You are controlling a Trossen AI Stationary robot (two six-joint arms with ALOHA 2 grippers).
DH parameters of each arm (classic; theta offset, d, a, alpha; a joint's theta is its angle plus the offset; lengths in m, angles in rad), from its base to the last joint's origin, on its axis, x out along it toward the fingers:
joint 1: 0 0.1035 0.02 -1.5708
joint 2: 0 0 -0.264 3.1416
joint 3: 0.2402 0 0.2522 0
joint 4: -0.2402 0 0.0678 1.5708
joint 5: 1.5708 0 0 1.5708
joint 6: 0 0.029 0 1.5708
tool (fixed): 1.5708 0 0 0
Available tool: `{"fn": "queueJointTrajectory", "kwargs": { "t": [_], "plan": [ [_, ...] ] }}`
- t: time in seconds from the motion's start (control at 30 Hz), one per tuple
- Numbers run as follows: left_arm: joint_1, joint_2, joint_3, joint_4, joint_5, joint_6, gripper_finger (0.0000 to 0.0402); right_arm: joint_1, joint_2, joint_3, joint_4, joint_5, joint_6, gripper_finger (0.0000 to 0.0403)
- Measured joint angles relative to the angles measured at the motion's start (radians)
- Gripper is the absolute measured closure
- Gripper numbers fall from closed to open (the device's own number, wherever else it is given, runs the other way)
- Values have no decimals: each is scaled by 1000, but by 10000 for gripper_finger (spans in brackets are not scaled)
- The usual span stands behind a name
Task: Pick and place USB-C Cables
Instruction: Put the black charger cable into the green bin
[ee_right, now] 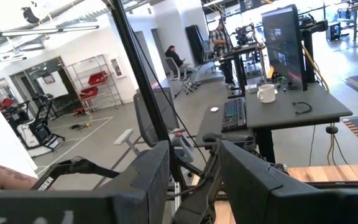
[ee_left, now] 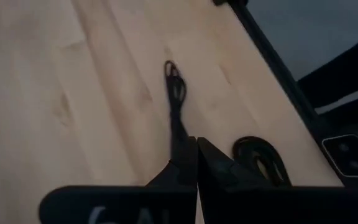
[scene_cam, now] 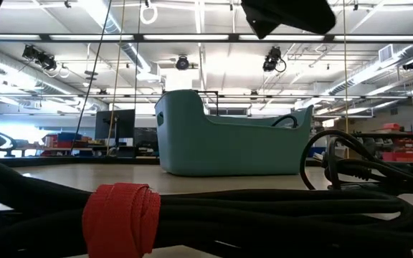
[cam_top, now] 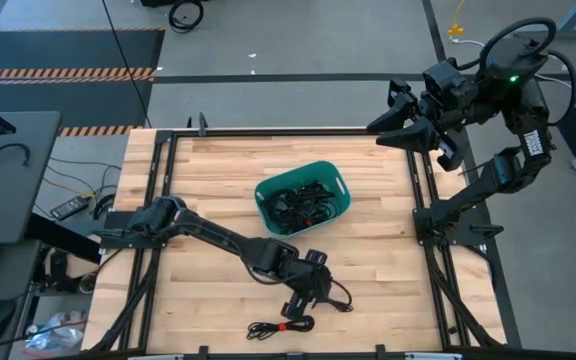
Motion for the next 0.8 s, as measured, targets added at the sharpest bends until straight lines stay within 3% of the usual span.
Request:
{"fn": "queueJointTrajectory", "kwargs": {
  "t": [0.2,0.53,0.8],
  "plan": [
    [0,1,-79,102,33,-26,401,0,0,0,0,0,0,257],
    [20,0,-81,94,39,69,398,0,1,0,0,26,0,257],
    [17,0,-81,66,67,159,332,0,1,0,0,54,0,257]
  ]
}}
